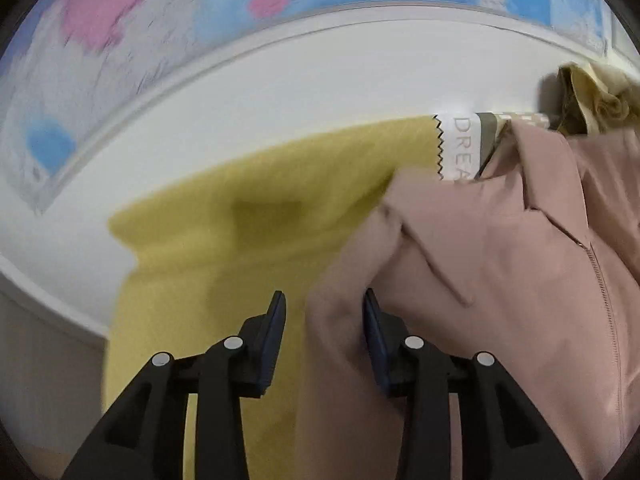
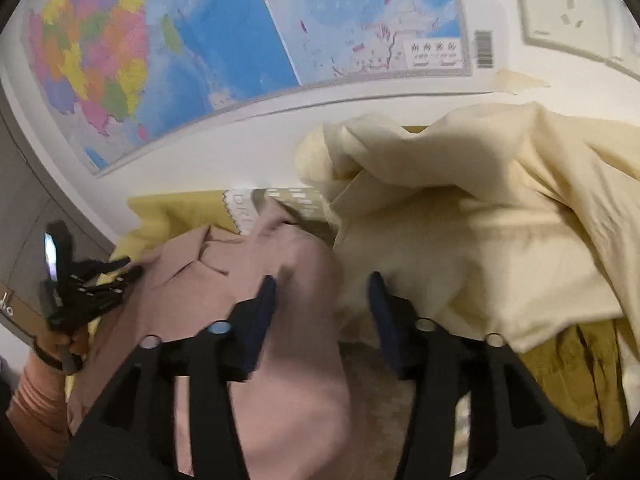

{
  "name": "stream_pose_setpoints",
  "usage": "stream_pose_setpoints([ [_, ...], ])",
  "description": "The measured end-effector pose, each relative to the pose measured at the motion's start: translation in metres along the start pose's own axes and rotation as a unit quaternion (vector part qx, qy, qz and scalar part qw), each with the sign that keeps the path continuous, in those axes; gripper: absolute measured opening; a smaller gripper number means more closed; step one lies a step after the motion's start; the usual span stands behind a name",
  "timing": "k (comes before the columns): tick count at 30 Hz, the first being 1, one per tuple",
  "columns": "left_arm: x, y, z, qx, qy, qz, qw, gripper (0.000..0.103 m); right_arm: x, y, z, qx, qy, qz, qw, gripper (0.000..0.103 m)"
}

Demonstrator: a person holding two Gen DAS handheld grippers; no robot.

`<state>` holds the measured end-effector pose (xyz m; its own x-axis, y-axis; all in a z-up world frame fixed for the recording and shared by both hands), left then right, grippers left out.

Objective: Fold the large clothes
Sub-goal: 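Lift the pink shirt off the pile with both grippers and swing it over the yellow blanket, then lay the pink shirt flat on the yellow blanket and open both grippers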

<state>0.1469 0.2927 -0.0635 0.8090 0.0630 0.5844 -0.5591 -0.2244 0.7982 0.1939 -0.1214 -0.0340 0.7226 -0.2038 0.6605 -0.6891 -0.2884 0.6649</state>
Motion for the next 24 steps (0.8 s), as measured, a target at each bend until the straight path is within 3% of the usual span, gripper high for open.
stream_pose_setpoints([
  [1, -0.005, 0.011, -0.008, -0.018, 0.016, 0.009, 0.9997, 0.044, -0.004, 0.011, -0.002, -0.006, 0.005, 0.007, 1.000, 0.075],
  [3, -0.020, 0.045, -0.028, -0.027, 0.032, 0.046, 0.9981, 0.066, -0.020, 0.042, -0.014, -0.014, 0.036, 0.016, 0.999, 0.085],
  [4, -0.031, 0.064, -0.037, -0.035, 0.029, 0.060, 0.9972, 0.071, -0.035, 0.060, -0.025, 0.003, 0.054, 0.016, 0.998, 0.097],
  [6, -0.054, 0.092, -0.046, -0.056, 0.025, 0.065, 0.9960, 0.075, -0.064, 0.079, -0.034, 0.017, 0.074, 0.002, 0.997, 0.097],
  [9, -0.107, 0.115, -0.043, -0.108, 0.020, 0.033, 0.9933, 0.080, -0.132, 0.093, -0.048, 0.054, 0.067, -0.052, 0.995, 0.097],
  [12, -0.147, 0.113, -0.030, -0.162, 0.029, 0.003, 0.9864, 0.081, -0.186, 0.088, -0.052, 0.068, 0.038, -0.111, 0.991, 0.097],
  [14, -0.171, 0.110, -0.014, -0.214, 0.038, -0.024, 0.9758, 0.081, -0.212, 0.088, -0.052, 0.086, 0.014, -0.123, 0.989, 0.097],
  [15, -0.183, 0.109, -0.013, -0.223, 0.040, -0.029, 0.9737, 0.079, -0.218, 0.089, -0.053, 0.099, 0.005, -0.122, 0.988, 0.082],
  [16, -0.188, 0.108, -0.008, -0.224, 0.040, -0.030, 0.9733, 0.072, -0.222, 0.088, -0.056, 0.108, 0.000, -0.119, 0.987, 0.049],
  [17, -0.193, 0.107, -0.004, -0.226, 0.036, -0.033, 0.9730, 0.044, -0.222, 0.087, -0.057, 0.118, -0.003, -0.120, 0.986, 0.032],
  [18, -0.196, 0.105, -0.003, -0.221, 0.036, -0.041, 0.9737, 0.012, -0.220, 0.089, -0.057, 0.124, -0.009, -0.118, 0.985, 0.007],
  [19, -0.194, 0.104, -0.008, -0.210, 0.050, -0.045, 0.9753, 0.004, -0.213, 0.095, -0.056, 0.131, -0.017, -0.104, 0.986, 0.004],
  [20, -0.188, 0.107, -0.016, -0.207, 0.066, -0.039, 0.9754, 0.004, -0.203, 0.101, -0.050, 0.126, -0.016, -0.094, 0.987, 0.004],
  [24, -0.156, 0.145, -0.067, -0.194, 0.115, 0.024, 0.9739, 0.004, -0.153, 0.154, -0.017, 0.042, -0.005, -0.005, 0.999, 0.003],
])
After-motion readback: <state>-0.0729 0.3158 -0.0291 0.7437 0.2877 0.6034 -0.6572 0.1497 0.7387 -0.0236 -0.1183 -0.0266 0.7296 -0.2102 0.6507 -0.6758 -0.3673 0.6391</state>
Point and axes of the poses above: each gripper's, at about its wrist camera, not at the fingertips, and y roughly against the way its jaws point, z to its right, x to its top, the point moved 5 cm from there along -y, roughly the way its jaws point, and after that the axes turned 5 degrees about y, right-handed, at the moved point
